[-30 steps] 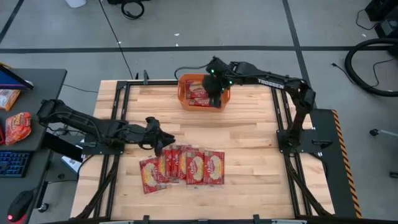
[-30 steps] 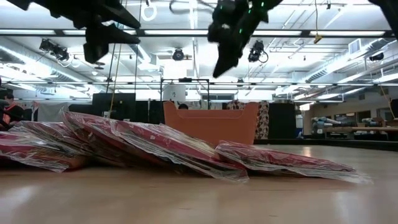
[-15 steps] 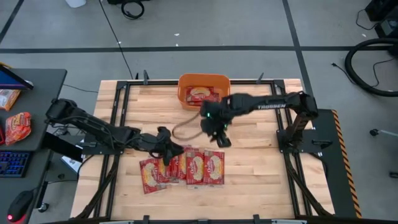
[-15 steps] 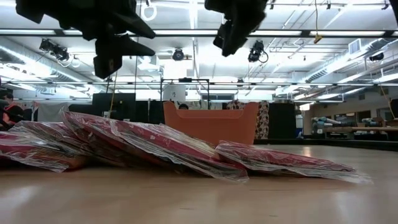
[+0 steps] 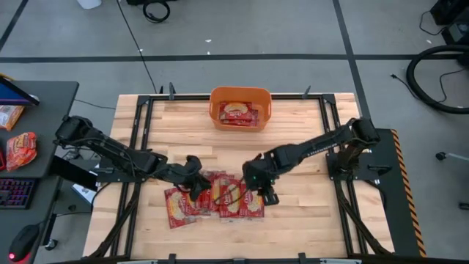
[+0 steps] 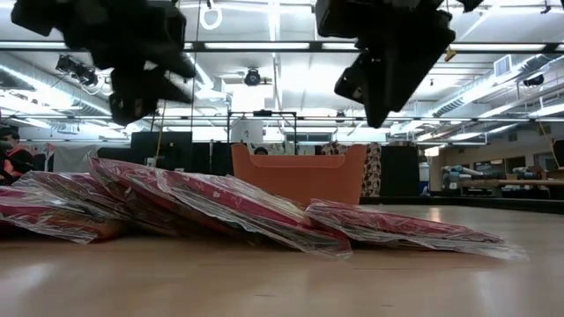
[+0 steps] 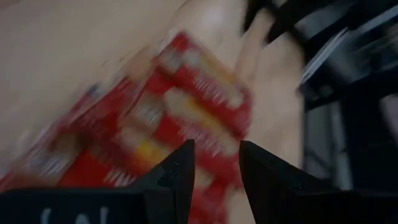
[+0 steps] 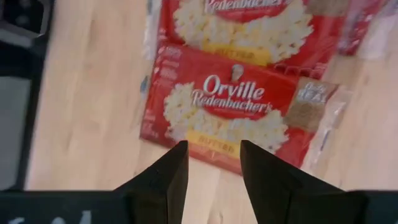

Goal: Sort popcorn bags into baskets
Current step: Put the red popcorn bag into the orange bin

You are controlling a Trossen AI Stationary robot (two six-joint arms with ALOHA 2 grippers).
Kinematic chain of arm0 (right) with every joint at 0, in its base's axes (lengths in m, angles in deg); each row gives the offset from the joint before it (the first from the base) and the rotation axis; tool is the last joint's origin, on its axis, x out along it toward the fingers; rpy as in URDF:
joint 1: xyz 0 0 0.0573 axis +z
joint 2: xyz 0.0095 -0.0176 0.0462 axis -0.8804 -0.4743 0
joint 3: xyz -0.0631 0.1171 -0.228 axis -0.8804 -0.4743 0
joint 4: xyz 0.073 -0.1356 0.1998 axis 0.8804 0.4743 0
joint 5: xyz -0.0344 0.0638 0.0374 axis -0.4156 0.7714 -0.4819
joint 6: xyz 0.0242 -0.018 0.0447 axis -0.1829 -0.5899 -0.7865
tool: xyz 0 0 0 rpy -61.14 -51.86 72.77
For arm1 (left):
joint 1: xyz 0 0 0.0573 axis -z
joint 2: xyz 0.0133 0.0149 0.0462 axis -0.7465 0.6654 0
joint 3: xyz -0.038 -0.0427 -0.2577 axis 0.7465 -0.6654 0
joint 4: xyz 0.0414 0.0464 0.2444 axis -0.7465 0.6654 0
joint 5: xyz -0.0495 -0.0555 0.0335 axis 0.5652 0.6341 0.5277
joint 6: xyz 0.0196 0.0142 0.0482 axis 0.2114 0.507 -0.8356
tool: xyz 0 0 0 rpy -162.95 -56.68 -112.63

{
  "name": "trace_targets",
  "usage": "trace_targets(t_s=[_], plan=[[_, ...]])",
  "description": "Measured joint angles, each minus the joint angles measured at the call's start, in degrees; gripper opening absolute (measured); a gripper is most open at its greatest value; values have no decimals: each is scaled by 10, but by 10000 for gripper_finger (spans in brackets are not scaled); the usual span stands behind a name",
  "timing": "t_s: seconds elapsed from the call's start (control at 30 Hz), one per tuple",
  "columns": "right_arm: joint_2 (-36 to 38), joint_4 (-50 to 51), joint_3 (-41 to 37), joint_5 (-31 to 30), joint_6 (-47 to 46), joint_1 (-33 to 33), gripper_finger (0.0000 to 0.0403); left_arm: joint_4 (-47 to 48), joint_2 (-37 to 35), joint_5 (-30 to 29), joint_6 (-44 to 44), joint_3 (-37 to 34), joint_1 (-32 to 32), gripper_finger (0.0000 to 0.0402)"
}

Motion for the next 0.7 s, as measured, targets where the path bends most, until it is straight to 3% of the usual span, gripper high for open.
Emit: trace_targets(t_s=[0.13, 0.3, 0.53, 0.7], plan=[[0, -27, -4, -106, -124, 28, 151, 41, 0, 33, 0, 0, -1, 131], [0, -15, -29, -98, -225, 51, 151, 61, 0, 84, 3, 0, 14, 131], [-1, -16, -119, -105, -289, 85, 151, 93, 0, 49, 0, 0, 45, 131], [-1, -99, -163, -123, -283, 85, 151, 116, 0, 2, -1, 0, 69, 131]])
